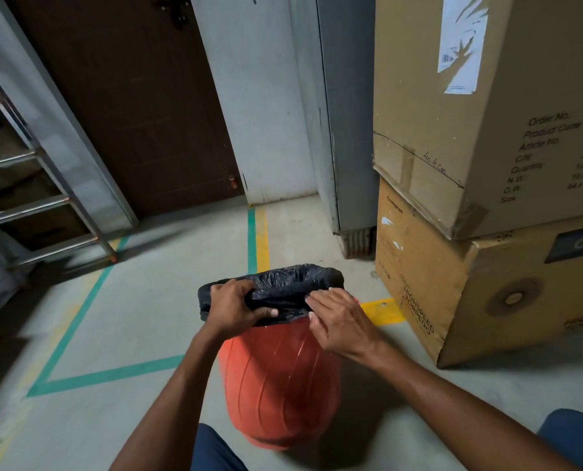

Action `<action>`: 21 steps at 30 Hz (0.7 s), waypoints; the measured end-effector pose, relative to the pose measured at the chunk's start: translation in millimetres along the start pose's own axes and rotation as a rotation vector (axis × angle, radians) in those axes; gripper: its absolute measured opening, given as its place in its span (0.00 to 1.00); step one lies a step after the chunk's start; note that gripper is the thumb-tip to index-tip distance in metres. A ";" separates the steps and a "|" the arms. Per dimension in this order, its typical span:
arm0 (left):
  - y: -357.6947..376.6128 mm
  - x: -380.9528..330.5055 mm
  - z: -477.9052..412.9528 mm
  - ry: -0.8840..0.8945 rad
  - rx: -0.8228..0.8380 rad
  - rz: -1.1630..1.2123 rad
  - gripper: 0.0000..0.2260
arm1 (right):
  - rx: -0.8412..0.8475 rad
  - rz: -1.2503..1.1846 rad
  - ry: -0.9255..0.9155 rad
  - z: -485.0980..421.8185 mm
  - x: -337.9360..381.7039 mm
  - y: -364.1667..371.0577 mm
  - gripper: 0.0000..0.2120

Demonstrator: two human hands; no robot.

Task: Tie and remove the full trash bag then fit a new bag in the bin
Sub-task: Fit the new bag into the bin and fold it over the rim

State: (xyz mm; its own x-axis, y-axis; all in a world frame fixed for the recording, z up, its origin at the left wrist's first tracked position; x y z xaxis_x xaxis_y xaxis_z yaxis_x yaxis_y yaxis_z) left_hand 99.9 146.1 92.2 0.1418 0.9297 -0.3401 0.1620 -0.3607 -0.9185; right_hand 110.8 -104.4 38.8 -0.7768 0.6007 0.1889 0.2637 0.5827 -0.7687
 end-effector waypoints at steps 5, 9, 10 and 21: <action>-10.3 13.7 9.4 0.006 0.057 0.049 0.25 | -0.081 -0.188 0.002 -5.2 -11.4 -5.5 0.08; -22.1 34.1 18.9 -0.039 0.153 0.043 0.22 | -0.016 -0.363 0.292 -18.2 -43.5 -10.8 0.11; -24.9 40.9 21.8 -0.049 0.174 0.022 0.20 | 0.040 -0.388 0.377 -19.8 -52.3 -9.3 0.13; -54.2 108.6 43.4 -0.222 0.131 -0.069 0.14 | 0.305 -0.532 0.614 -29.3 -54.5 6.3 0.20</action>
State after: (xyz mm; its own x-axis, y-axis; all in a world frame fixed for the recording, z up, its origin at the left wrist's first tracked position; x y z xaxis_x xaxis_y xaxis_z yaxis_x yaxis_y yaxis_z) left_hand 64.1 269.9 96.2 -0.0850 0.9507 -0.2983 0.0338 -0.2964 -0.9545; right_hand 171.6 -117.4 41.5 -0.2839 0.5303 0.7989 -0.2804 0.7508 -0.5980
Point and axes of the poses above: each hand's wrist, its own z-axis away from the middle knuckle, its own y-axis out of the palm, x = y × z, the point moved 2 cm from there along -z, towards the middle knuckle, and after that the axes turned 5 degrees about x, right-handed, at the moved point
